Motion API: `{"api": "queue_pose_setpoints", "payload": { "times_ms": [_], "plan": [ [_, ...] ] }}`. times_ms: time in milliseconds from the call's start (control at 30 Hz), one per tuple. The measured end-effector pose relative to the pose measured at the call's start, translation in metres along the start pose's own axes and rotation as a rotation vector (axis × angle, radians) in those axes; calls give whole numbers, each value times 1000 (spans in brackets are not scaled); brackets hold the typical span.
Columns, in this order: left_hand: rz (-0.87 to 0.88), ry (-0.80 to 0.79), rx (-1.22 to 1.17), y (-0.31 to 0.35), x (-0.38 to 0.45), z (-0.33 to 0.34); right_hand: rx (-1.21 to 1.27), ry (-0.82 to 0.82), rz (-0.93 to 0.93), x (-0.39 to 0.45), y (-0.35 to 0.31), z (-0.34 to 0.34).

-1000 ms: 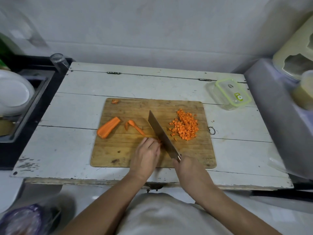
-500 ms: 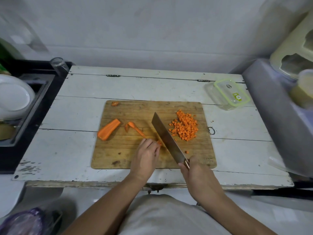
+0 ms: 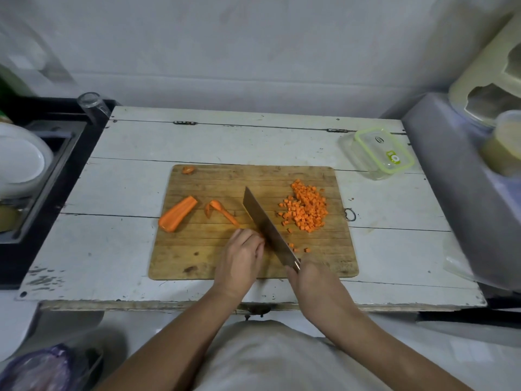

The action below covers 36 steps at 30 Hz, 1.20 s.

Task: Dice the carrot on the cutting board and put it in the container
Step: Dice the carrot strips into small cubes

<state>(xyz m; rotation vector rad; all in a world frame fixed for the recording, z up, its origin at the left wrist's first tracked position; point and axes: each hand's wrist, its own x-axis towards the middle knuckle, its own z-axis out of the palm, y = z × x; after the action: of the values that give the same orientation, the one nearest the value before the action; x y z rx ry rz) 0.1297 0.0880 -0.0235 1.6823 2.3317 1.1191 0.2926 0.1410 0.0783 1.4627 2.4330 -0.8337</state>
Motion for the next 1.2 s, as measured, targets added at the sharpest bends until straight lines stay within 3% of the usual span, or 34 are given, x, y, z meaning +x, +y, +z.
{"api": "queue_pose_setpoints", "payload": {
  "times_ms": [133,300,433,633,933,1200],
  "plan": [
    [17,-11,16,0,-2,-1,-61,50,-22,13,-4,2],
    [25,-11,24,0,0,-1,-8,-4,29,12,32,-20],
    [10,-17,23,2,3,7,-45,70,62,24,50,-36],
    [-42,-14,-18,11,3,9,0,72,-27,16,41,-34],
    [-358,-8,-70,16,-1,-9,-12,50,-97,4,31,-15],
    [-217,14,4,7,7,5,-54,1,-65,2,28,-14]
  ]
}}
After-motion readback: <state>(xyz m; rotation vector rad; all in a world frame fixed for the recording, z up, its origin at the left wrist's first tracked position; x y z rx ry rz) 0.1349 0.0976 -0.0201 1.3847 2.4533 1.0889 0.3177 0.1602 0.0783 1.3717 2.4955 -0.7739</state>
